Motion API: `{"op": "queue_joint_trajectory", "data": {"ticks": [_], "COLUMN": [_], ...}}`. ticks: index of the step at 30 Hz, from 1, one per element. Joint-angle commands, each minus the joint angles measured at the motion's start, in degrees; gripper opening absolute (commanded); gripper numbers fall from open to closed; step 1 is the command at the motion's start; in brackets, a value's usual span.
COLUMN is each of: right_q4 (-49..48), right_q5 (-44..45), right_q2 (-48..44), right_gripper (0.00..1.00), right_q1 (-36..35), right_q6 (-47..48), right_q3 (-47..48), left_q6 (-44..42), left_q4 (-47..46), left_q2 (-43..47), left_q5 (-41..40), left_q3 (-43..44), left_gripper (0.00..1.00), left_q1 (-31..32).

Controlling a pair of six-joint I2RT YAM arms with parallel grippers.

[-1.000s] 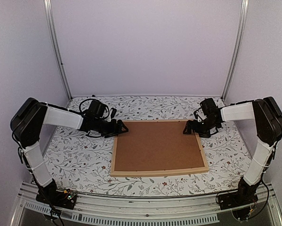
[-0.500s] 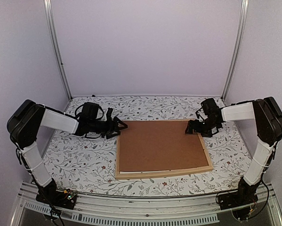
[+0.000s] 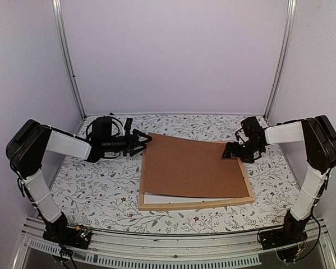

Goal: Put the photo into the frame
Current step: Pick up the backboard from the frame body.

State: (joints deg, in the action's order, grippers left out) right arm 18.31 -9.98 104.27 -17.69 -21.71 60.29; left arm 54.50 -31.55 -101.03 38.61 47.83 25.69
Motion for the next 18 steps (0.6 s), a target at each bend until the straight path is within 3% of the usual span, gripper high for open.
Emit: {"op": "queue_joint_trajectory", "data": {"ticks": [1,18], "right_q4": [1.7,2.3], "right_q5": [-12.0,-11.8], "right_q2": [1.9,2.0], "right_gripper": [0.98,0.98], "right_q1": [-3.5,-3.5], "right_q6": [-0.9,-0.5], "right_q3": [-1.4,-0.6], "left_q6": [1.7,7.1], "left_q4": [-12.9,-26.8], "left_q2": [-0.2,-5.0], "left_q5": [11.1,13.1], "left_q3": [0.6,2.1], "left_gripper": [0.69,0.67], "left_q1": [3.9,7.0]}}
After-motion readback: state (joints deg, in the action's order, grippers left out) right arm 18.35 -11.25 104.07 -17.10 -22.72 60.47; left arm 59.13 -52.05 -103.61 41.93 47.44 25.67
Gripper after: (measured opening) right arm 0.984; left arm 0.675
